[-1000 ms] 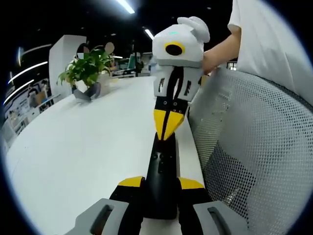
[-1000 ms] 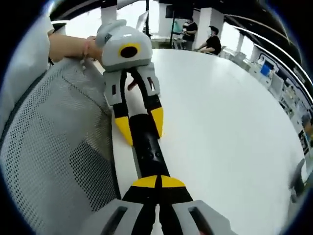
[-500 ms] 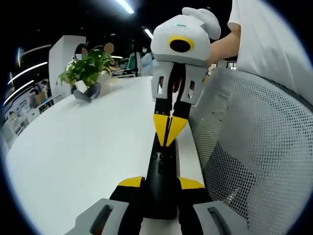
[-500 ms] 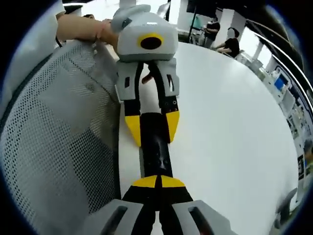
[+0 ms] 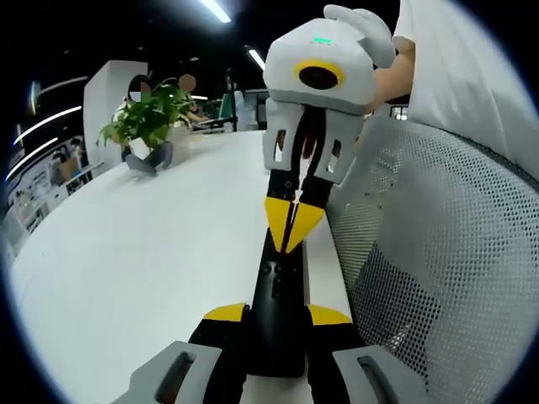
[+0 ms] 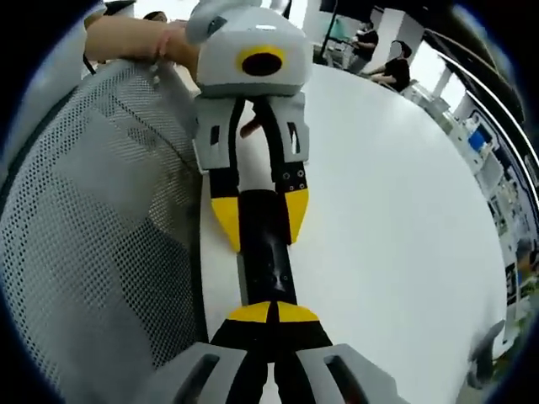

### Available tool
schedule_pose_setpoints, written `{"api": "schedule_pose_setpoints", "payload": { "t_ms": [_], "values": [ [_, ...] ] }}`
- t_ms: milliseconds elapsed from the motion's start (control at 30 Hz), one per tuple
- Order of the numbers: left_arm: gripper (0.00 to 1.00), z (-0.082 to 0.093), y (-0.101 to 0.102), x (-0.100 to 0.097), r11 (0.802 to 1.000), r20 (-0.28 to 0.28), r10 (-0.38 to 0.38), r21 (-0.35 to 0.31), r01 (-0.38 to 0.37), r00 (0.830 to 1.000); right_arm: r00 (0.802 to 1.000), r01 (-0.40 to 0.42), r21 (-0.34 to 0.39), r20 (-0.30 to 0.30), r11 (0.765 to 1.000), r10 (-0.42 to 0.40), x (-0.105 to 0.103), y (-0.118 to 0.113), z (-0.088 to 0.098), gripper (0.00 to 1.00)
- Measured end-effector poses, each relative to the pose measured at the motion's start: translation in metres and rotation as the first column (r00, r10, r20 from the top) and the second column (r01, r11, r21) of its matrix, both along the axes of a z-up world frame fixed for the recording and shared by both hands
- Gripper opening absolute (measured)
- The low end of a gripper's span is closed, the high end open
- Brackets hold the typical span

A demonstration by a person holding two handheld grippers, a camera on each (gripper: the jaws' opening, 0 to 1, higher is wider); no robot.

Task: Press the specified remote control buttons in sequence, fully releasing each button before pressing the next.

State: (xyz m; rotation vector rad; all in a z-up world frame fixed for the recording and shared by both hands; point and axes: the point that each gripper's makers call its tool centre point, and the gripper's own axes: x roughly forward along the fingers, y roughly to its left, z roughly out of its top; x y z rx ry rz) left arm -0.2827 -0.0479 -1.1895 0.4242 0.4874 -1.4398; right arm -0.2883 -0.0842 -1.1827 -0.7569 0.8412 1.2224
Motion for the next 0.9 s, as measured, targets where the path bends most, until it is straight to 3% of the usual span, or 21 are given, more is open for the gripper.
{"api": "schedule_pose_setpoints", "payload": {
  "t_ms": [100, 267, 533, 733, 800, 900],
  "values": [
    [0.25, 0.0, -0.0001, 0.0, 1.0, 0.0, 0.003, 0.0, -0.003, 1.0, 0.997, 0.038, 0.046, -0.066, 0.998, -0.035, -0.0013, 0.005, 0.0031, 0.0],
    [0.25, -0.0002, 0.0001, 0.0002, 1.0, -0.001, 0.003, -0.001, -0.003, 1.0, 0.998, -0.046, 0.004, -0.03, 0.999, 0.046, -0.0009, 0.0069, 0.0, 0.0],
    [0.25, 0.0, 0.0001, -0.0002, 1.0, 0.0, 0.0, -0.001, 0.0, 1.0, 0.995, -0.01, -0.037, -0.095, 0.999, 0.007, 0.0003, 0.0075, -0.0014, 0.0],
    [0.25, -0.0008, 0.0007, -0.0003, 1.0, 0.001, 0.0, 0.002, 0.0, 1.0, 0.997, -0.048, -0.072, -0.056, 0.996, 0.044, -0.0027, 0.0066, -0.0023, 0.0],
    [0.25, -0.0009, 0.0008, -0.0003, 1.0, 0.001, -0.002, 0.002, 0.002, 1.0, 0.998, -0.042, -0.051, -0.037, 0.998, 0.04, -0.0024, 0.0054, -0.0022, 0.0],
    [0.25, -0.0006, 0.0006, -0.0006, 1.0, 0.0, -0.003, 0.002, 0.003, 1.0, 1.0, 0.009, 0.039, -0.028, 0.999, -0.008, -0.0015, 0.0059, 0.0, 0.0]
  ]
}}
